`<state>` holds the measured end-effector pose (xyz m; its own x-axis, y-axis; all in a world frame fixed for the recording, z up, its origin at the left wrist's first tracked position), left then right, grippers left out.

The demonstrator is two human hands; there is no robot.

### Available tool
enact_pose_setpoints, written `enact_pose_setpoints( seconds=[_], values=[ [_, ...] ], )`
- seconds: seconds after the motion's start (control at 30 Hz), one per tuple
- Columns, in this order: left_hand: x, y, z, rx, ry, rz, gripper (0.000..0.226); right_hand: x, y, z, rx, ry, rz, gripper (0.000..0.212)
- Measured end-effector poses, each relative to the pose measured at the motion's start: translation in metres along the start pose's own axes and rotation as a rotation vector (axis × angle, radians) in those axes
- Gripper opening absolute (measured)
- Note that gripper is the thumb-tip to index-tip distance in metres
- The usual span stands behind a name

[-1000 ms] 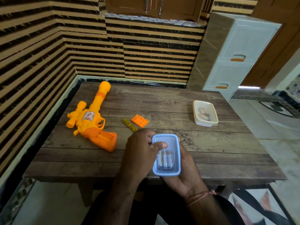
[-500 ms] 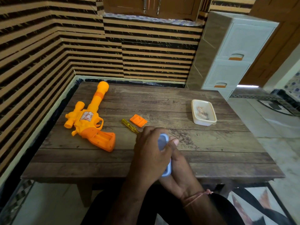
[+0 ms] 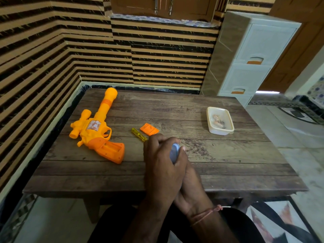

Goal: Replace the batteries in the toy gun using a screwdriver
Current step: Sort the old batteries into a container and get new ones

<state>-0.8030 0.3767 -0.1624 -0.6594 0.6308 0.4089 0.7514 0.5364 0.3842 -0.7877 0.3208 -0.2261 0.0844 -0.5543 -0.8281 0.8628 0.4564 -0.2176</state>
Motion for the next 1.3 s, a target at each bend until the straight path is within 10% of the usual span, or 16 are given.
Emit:
enact_pose_setpoints(
  seconds=[1.3],
  values=[
    [0.003,0.0,-0.012,-0.108,0.299,-0.054,0.016,0.011,-0.005,-0.005,0.0,-0.024,-0.106,0.036]
  ],
)
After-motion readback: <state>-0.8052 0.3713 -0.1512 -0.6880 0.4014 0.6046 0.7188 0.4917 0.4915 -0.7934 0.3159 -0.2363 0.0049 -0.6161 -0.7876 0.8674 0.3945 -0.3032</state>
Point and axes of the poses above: each hand's wrist, its own y-axis towards the middle knuckle, its own x-axis out of the back of the hand, z = x × y, the point moved 7 cm from there along y, towards the middle knuckle, and after that the axes turned 5 degrees about x, right-handed, at the moved point
